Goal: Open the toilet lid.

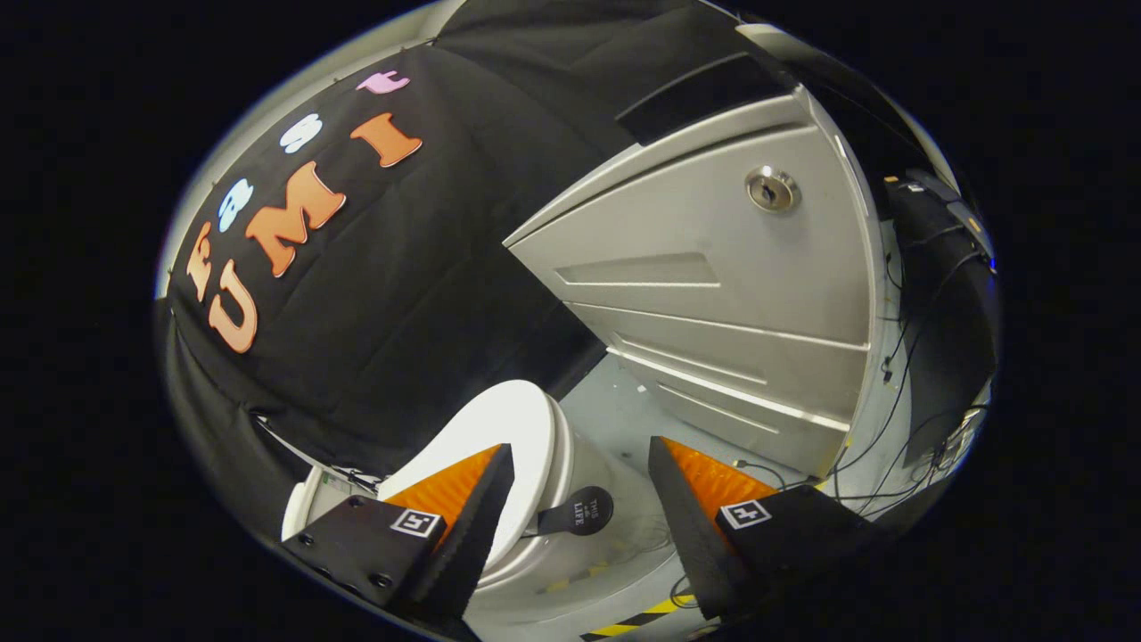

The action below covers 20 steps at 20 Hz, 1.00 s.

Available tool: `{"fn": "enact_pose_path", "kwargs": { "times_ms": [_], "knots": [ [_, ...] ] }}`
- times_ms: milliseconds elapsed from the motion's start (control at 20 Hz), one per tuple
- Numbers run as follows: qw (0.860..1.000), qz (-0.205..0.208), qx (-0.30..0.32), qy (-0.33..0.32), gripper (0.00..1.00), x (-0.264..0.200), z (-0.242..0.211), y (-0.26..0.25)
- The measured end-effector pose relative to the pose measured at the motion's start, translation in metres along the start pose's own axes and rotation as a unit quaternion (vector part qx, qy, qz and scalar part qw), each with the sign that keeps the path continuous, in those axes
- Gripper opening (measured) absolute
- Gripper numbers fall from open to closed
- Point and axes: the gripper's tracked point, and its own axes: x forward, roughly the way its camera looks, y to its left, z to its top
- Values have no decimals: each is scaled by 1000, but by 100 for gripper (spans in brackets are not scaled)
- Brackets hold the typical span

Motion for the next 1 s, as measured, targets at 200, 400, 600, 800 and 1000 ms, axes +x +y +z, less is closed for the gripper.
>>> {"fn": "enact_pose_path", "kwargs": {
  "times_ms": [200, 400, 600, 800, 1000],
  "knots": [
    [998, 7, 51, 25, 97, 9, -16, -3],
    [994, 10, 99, 41, 94, 27, -34, -7],
    [992, 31, 112, 53, 94, 41, -47, 4],
    [990, 48, 126, 48, 78, 48, -45, 7],
    [986, 61, 148, 46, 71, 57, -43, 5]
  ]
}}
